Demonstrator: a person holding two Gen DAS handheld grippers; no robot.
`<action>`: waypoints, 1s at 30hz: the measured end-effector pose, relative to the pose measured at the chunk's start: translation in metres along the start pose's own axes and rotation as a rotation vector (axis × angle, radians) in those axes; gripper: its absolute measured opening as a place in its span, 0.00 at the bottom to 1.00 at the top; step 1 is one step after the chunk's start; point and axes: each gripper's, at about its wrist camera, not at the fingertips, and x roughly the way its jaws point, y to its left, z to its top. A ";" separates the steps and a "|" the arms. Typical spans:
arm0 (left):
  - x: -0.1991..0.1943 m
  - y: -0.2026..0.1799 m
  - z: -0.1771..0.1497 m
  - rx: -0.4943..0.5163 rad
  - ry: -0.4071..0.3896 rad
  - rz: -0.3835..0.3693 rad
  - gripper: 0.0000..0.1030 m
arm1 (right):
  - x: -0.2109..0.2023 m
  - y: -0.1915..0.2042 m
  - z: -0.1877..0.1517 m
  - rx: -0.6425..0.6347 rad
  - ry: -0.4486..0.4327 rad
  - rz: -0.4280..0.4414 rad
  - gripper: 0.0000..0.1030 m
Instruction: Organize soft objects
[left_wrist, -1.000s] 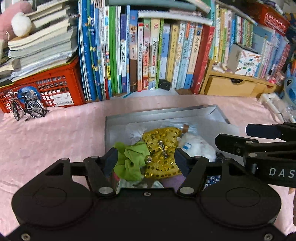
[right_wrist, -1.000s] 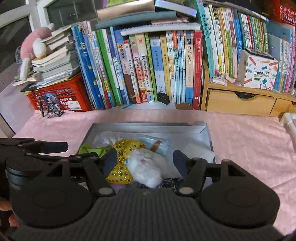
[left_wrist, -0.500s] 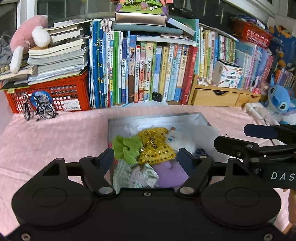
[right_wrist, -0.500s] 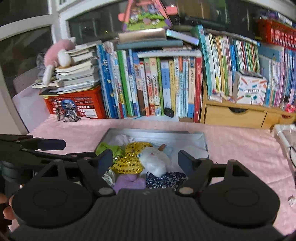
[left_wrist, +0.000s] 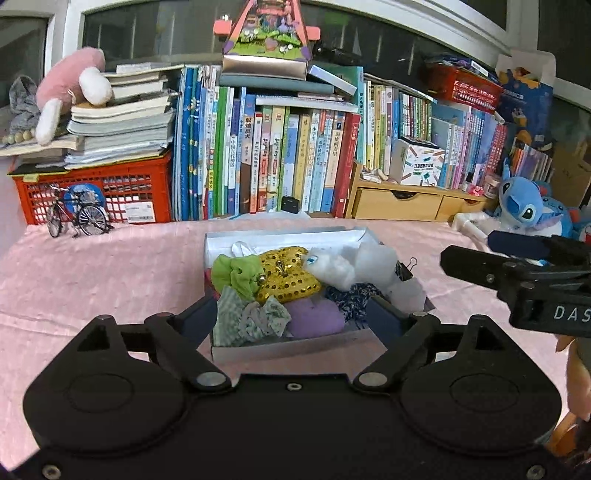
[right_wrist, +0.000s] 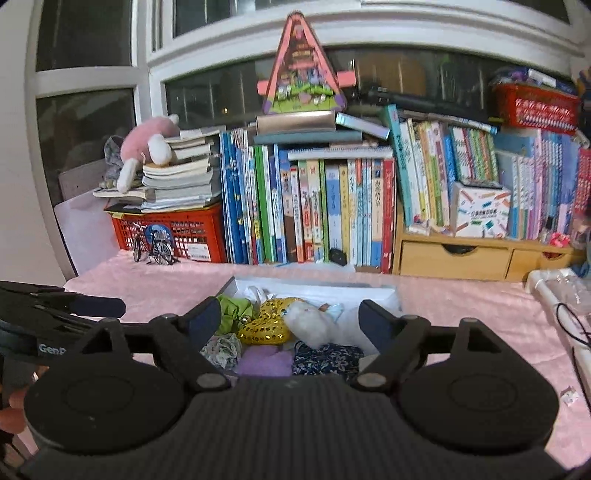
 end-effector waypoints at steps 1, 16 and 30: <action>-0.002 -0.001 -0.004 0.004 -0.013 0.011 0.85 | -0.003 0.000 -0.003 -0.007 -0.009 -0.006 0.88; -0.043 0.007 -0.078 -0.036 -0.145 0.102 0.87 | -0.051 0.019 -0.071 -0.105 -0.147 -0.082 1.00; -0.066 0.014 -0.128 -0.035 -0.159 0.132 0.92 | -0.067 0.035 -0.124 -0.101 -0.182 -0.093 1.00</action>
